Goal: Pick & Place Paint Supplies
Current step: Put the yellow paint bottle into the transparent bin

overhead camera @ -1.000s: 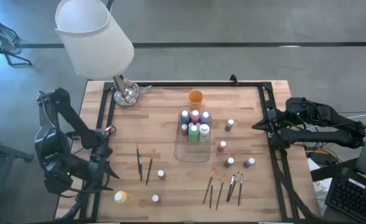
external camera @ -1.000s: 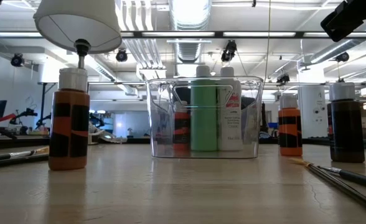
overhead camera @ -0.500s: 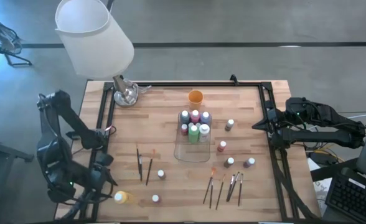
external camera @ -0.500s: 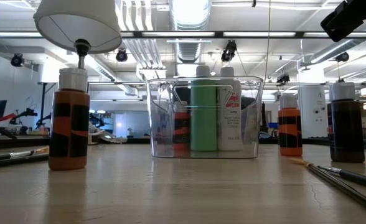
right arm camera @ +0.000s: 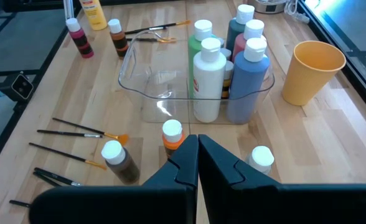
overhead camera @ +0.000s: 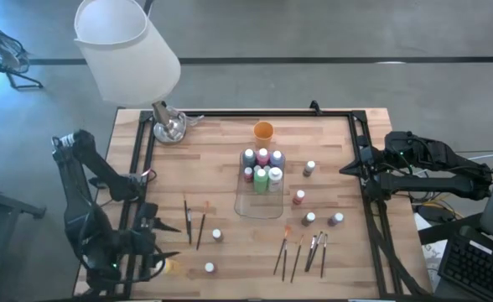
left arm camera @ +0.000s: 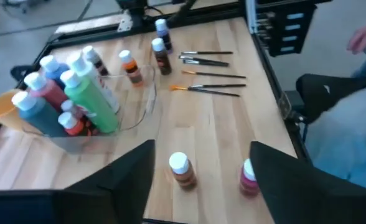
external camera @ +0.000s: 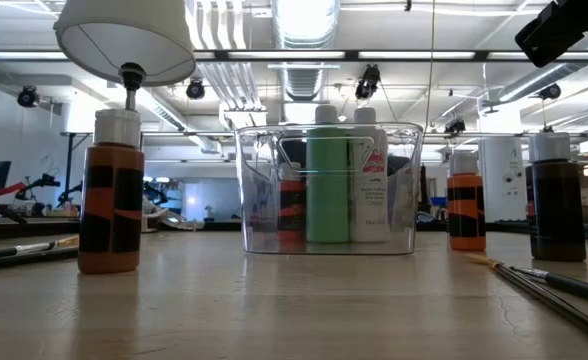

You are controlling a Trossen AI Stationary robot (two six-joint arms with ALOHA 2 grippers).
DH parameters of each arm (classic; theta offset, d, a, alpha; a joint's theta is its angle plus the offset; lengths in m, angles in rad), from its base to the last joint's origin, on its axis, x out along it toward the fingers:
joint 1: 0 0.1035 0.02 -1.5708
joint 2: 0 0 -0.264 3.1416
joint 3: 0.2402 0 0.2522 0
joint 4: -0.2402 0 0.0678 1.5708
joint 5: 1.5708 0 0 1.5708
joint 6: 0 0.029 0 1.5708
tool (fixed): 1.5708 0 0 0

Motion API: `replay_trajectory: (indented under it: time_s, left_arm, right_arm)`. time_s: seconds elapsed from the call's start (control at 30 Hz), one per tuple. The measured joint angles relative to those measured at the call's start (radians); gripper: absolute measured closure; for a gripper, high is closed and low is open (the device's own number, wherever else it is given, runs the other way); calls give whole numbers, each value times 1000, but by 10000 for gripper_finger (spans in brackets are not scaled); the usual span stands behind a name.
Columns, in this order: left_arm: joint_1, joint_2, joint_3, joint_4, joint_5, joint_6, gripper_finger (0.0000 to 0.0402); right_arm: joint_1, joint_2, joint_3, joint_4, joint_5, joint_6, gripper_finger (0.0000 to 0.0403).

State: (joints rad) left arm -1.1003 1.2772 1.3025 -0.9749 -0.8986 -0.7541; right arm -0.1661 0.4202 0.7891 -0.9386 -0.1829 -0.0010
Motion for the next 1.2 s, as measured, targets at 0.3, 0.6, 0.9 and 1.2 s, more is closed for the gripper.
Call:
replay_trajectory:
  time_s: [0.3, 0.6, 0.9, 1.2]
  left_arm:
    - [-1, 10, 0, -2, 206, -14, 69]
    - [-16, 10, 0, -48, 434, -164, 81]
    - [-49, 10, 0, -91, 442, -305, 83]
    - [-63, 17, -60, -79, 480, -385, 84]
  right_arm:
    - [0, 0, 0, 0, 0, 0, 394]
    - [0, 0, 0, 0, 0, 0, 394]
    - [0, 0, 0, 0, 0, 0, 394]
    - [0, 0, 0, 0, 0, 0, 394]
